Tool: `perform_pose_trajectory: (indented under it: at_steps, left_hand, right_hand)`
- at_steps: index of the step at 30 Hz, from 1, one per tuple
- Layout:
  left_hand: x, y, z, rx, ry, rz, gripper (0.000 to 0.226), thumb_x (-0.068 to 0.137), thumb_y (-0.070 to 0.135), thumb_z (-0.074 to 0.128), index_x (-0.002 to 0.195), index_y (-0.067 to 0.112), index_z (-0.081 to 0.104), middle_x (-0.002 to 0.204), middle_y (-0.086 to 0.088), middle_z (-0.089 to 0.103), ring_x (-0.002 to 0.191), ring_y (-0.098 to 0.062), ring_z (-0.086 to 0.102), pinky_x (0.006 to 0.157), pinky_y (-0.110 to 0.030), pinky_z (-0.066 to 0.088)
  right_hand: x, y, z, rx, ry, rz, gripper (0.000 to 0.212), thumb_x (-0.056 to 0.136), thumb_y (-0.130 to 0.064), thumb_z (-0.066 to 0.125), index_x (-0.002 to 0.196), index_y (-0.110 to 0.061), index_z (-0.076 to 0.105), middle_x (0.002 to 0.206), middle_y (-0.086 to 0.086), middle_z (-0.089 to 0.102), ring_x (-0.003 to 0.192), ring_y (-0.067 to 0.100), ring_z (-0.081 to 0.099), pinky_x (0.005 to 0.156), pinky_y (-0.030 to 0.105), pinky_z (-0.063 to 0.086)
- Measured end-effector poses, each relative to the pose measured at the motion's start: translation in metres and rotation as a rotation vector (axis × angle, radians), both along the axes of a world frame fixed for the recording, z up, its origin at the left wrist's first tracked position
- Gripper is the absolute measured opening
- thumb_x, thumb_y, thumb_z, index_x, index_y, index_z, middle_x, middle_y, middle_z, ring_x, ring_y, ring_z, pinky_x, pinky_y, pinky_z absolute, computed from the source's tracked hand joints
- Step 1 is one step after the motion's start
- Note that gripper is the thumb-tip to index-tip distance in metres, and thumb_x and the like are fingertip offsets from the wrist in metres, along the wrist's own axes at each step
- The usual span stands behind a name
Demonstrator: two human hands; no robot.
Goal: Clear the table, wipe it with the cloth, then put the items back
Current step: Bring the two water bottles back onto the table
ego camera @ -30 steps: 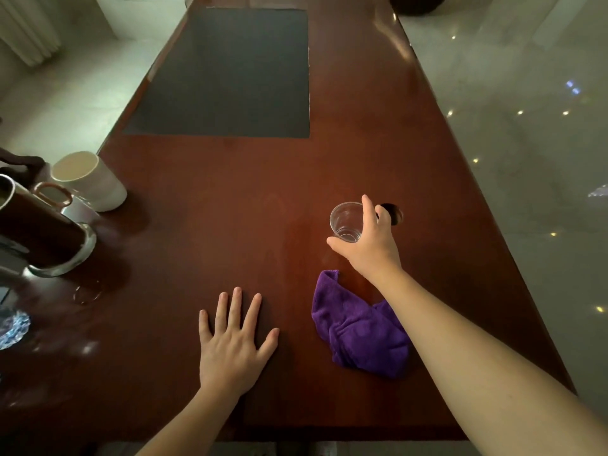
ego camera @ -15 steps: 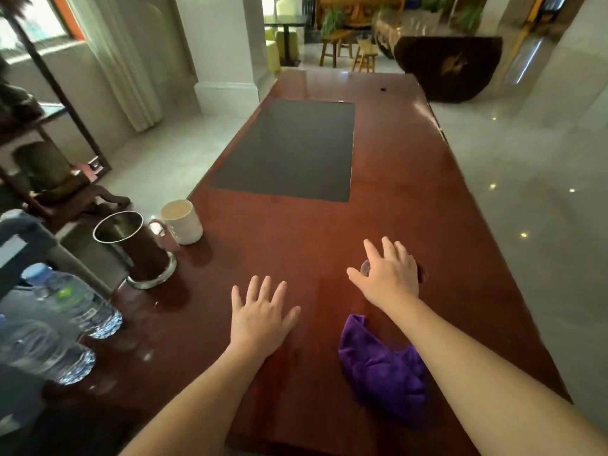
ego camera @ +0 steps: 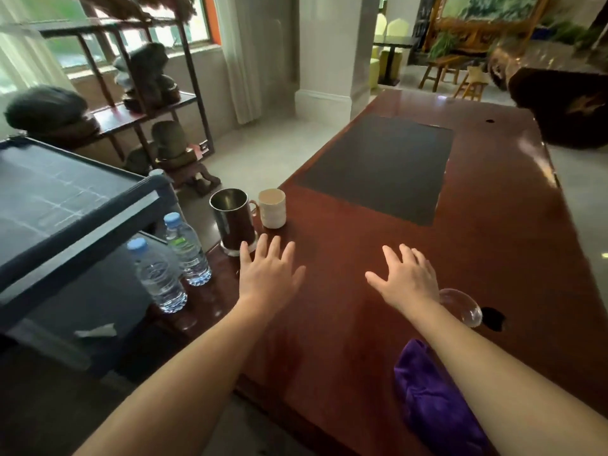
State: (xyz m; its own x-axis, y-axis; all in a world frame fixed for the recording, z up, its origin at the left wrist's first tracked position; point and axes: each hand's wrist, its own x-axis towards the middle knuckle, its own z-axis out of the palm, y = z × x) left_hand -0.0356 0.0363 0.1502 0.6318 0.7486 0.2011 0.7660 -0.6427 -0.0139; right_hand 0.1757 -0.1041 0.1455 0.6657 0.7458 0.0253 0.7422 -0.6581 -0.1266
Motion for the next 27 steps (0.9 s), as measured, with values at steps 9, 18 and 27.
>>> perform_pose_trajectory:
  at_steps: [9,18,27]
  left_hand:
    - [-0.131,0.017,-0.004,0.046,-0.596,0.435,0.061,0.088,0.041,0.068,0.136,0.008,0.051,0.142,-0.016,0.051,0.136,-0.036,0.042,0.111,-0.056,0.032]
    - [-0.184,0.066,-0.027,-0.212,-0.844,0.737,0.085,0.084,0.056,0.065,0.148,0.010,0.032,0.151,-0.013,0.039,0.140,-0.028,0.033,0.110,-0.044,0.031]
    - [-0.174,0.105,-0.067,-0.450,-1.070,0.692,0.099,0.072,0.055,0.078,0.150,0.019,0.028,0.149,-0.004,0.042,0.136,-0.020,0.041,0.106,-0.034,0.037]
  right_hand:
    - [-0.090,0.118,-0.004,0.152,0.399,0.218,0.077,0.085,-0.058,0.060,0.148,-0.021,0.036,0.148,0.008,0.041,0.135,0.027,0.039,0.105,0.037,0.035]
    - [-0.173,0.219,-0.012,0.172,0.742,0.409,0.090,0.076,-0.050,0.076,0.150,-0.019,0.033,0.150,0.010,0.042,0.135,0.023,0.042,0.110,0.038,0.035]
    - [-0.205,0.279,-0.039,0.208,0.920,0.416,0.102,0.067,-0.045,0.085,0.151,-0.020,0.031,0.150,0.010,0.040,0.133,0.020,0.043,0.109,0.034,0.037]
